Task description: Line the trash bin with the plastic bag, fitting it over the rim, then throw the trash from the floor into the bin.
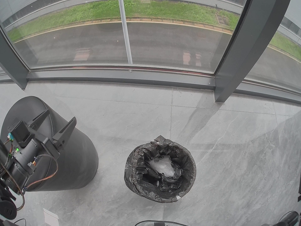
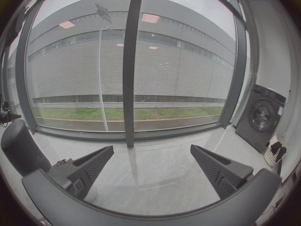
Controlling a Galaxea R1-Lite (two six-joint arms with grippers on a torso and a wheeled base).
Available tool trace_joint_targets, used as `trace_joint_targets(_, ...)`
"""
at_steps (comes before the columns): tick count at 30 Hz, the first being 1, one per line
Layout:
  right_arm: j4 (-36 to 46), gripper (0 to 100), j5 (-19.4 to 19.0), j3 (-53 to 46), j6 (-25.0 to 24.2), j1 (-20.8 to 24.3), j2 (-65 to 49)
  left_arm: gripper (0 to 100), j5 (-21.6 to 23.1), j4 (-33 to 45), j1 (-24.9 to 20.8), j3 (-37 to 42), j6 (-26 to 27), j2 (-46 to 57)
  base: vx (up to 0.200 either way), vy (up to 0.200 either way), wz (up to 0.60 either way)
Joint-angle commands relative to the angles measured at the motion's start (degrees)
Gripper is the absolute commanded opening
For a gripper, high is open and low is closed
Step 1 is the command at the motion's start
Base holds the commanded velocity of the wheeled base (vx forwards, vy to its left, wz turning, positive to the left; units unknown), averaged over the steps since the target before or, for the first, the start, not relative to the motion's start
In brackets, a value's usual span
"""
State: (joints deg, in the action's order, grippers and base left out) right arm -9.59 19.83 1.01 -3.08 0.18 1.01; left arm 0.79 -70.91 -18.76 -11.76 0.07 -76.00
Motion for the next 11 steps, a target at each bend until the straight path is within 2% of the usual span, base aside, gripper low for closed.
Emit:
trace_joint_targets(1, 5.81, 100, -5.77, -0.84, -0.43, -0.09, -1.01, 100, -7.56, 5.08, -3.91, 2.8, 5.2, 15.7, 0.0, 0.0, 0.0)
trace_joint_targets(3, 6.69, 100, -8.32, -0.75, -0.96, -0.09, -1.01, 100, -9.32, 11.15, -3.48, 2.71, 6.43, 21.42, 0.0, 0.0, 0.0)
trace_joint_targets(6, 6.96, 100, -12.71, -0.84, -1.05, -0.09, -1.01, 100, -9.67, 24.07, -2.51, 2.1, 6.69, 32.14, 0.0, 0.0, 0.0)
trace_joint_targets(11, 7.31, 100, -18.96, -0.84, 0.89, -0.09, -1.01, 100, -9.23, 47.71, 3.91, 1.74, 6.34, 53.06, 0.0, 0.0, 0.0)
